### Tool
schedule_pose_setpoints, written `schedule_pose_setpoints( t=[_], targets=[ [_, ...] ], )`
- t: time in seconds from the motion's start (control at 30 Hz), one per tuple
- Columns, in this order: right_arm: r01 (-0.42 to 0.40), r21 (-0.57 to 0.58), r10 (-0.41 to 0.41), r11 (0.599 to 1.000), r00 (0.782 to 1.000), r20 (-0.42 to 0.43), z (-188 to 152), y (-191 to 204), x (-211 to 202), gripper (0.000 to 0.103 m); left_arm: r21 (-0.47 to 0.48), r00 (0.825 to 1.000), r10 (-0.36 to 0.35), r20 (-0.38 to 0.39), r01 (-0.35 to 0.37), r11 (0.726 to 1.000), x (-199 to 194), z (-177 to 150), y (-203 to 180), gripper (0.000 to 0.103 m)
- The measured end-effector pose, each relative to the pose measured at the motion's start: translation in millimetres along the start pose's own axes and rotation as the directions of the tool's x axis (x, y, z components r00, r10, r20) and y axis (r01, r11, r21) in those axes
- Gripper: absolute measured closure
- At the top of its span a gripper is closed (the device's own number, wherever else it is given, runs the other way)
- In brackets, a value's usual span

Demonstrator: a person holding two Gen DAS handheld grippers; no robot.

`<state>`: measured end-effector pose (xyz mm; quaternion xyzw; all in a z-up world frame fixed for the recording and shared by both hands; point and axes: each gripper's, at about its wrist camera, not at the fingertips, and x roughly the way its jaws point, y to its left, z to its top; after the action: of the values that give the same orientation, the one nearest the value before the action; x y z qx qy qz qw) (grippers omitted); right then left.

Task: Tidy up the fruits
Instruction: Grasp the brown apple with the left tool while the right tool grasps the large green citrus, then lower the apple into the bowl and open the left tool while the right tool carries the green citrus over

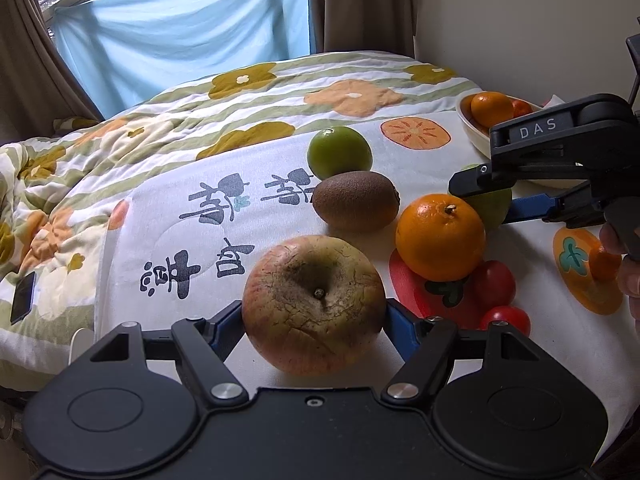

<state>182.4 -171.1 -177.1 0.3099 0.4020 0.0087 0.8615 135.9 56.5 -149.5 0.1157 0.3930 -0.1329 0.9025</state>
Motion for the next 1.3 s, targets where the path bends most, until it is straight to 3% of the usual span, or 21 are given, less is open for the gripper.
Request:
schedule_pose_setpoints(
  t=[0.67, 1.03, 1.3],
  targets=[
    [-0.003, -0.07, 0.007, 0.998, 0.998, 0.065, 9.7, 0.5, -57.4, 0.034, -0.065, 0.997, 0.02, 0.077, -0.015, 0.998, -54.1, 11.4, -14.2, 0.026],
    [-0.007, -0.125, 0.02, 0.992, 0.995, 0.1, 33.8, -16.1, -121.4, 0.034, -0.103, 0.994, 0.04, 0.106, -0.029, 0.994, -94.6, 33.9, -53.7, 0.026],
    [-0.006, -0.173, 0.022, 0.985, 0.996, 0.091, 61.4, -51.5, -152.2, 0.034, -0.143, 0.991, 0.052, 0.123, -0.034, 0.989, -105.7, 56.1, -98.3, 0.026]
  ],
)
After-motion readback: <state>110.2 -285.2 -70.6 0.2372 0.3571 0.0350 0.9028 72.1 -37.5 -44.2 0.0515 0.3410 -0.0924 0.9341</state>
